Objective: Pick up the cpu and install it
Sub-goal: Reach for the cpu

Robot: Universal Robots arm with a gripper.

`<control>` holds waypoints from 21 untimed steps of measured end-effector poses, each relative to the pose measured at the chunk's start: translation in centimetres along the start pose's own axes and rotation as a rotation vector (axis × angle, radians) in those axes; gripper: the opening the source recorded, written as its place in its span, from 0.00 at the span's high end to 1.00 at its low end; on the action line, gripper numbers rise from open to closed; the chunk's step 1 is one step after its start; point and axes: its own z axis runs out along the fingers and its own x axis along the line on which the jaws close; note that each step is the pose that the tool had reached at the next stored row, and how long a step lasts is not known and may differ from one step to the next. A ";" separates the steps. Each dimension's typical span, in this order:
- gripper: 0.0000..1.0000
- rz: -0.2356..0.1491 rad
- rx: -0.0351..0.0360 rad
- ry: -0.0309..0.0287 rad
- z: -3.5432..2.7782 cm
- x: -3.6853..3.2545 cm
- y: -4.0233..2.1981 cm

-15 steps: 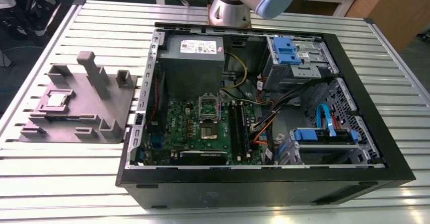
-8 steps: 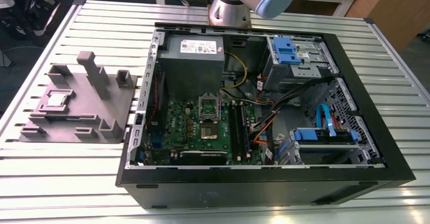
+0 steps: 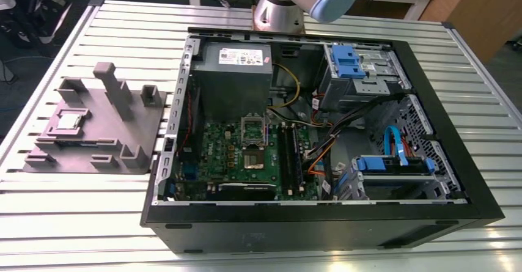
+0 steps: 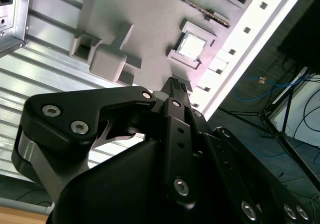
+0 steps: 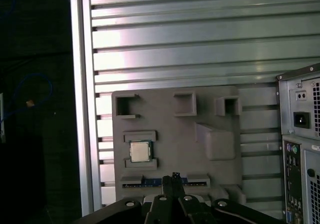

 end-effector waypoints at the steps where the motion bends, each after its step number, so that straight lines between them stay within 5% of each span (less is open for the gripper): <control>1: 0.90 0.000 0.0000 0.0000 0.00 0.02 0.00; 21: 0.90 0.000 0.0001 0.0001 0.01 0.47 -0.04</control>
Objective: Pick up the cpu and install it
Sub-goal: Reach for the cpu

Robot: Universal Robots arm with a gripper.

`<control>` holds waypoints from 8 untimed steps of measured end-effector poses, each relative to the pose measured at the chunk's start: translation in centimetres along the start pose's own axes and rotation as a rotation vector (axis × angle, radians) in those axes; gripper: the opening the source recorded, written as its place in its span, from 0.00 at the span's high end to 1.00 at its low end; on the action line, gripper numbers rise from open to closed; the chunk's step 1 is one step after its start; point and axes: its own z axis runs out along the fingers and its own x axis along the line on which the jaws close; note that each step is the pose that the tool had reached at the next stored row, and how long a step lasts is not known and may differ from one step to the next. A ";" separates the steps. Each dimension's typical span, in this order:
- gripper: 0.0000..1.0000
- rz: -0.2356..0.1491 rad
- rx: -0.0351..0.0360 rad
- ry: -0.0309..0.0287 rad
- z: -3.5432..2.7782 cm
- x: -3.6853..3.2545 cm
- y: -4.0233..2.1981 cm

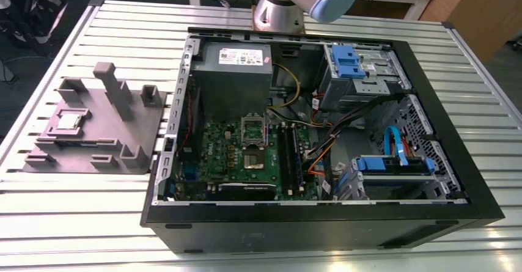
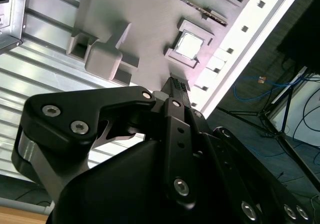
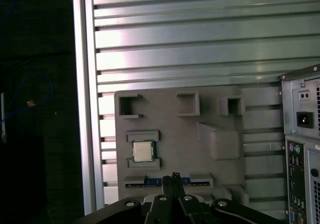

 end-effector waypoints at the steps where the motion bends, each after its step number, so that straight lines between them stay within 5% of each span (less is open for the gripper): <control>1: 0.90 0.000 -0.0001 -0.0001 0.01 0.02 0.00; 8: 0.90 0.000 0.0000 -0.0001 0.01 0.26 -0.02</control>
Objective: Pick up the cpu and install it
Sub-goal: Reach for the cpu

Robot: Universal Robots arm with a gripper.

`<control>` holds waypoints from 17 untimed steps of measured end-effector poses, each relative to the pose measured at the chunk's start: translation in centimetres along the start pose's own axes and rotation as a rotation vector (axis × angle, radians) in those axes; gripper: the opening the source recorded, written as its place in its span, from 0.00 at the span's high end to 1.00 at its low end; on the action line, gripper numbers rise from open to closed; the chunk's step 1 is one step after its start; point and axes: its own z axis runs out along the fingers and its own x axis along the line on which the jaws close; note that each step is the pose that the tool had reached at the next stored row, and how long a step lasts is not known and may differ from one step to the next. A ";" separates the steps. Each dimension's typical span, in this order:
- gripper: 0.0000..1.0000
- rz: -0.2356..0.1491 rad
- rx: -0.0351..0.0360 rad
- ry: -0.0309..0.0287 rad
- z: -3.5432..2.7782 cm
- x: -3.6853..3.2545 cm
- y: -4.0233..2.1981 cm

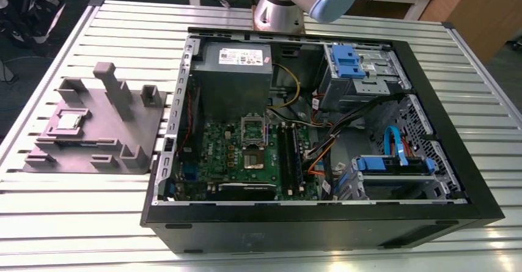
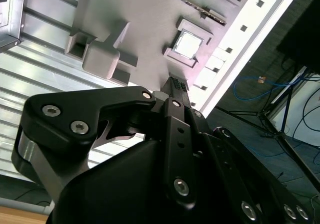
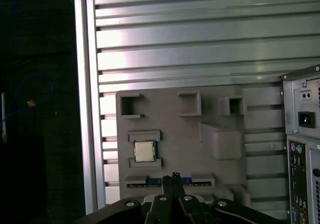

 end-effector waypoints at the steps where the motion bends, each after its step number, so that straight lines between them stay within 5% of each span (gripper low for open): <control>1: 0.90 0.000 0.0000 -0.0001 0.01 0.07 0.00; 17: 0.90 0.000 -0.0001 0.0000 0.19 2.96 -0.23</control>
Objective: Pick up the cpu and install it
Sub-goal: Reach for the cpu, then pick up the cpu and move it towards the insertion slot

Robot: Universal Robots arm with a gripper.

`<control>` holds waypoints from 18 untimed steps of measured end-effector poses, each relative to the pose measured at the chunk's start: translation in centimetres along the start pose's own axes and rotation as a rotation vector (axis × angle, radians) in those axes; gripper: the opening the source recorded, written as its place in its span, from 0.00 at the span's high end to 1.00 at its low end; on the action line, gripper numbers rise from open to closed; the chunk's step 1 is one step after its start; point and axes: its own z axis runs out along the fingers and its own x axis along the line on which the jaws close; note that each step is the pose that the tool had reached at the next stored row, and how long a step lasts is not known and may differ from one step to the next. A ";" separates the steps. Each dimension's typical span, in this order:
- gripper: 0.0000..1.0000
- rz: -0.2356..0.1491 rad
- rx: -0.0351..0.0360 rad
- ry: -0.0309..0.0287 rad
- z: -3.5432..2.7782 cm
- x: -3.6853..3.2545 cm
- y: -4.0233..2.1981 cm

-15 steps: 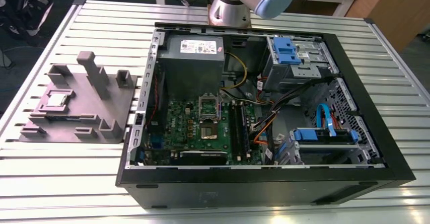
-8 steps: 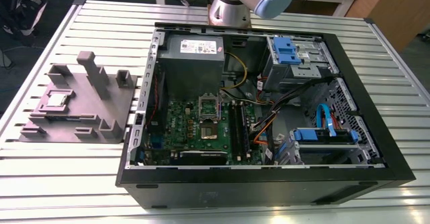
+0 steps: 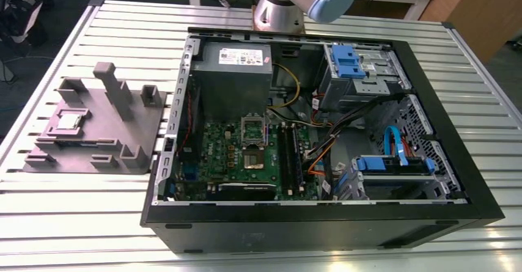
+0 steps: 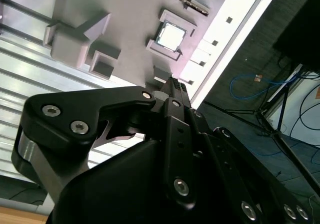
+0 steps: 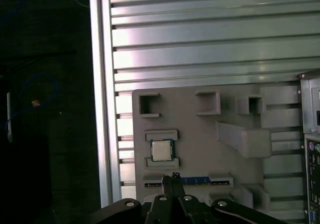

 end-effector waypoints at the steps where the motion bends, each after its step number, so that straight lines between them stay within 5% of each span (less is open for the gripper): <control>1: 0.90 0.000 0.0000 0.0000 0.01 0.19 -0.01; 6: 0.90 0.000 0.0000 0.0000 0.05 0.79 -0.06; 18: 0.90 0.000 0.0000 0.0000 0.05 0.87 -0.07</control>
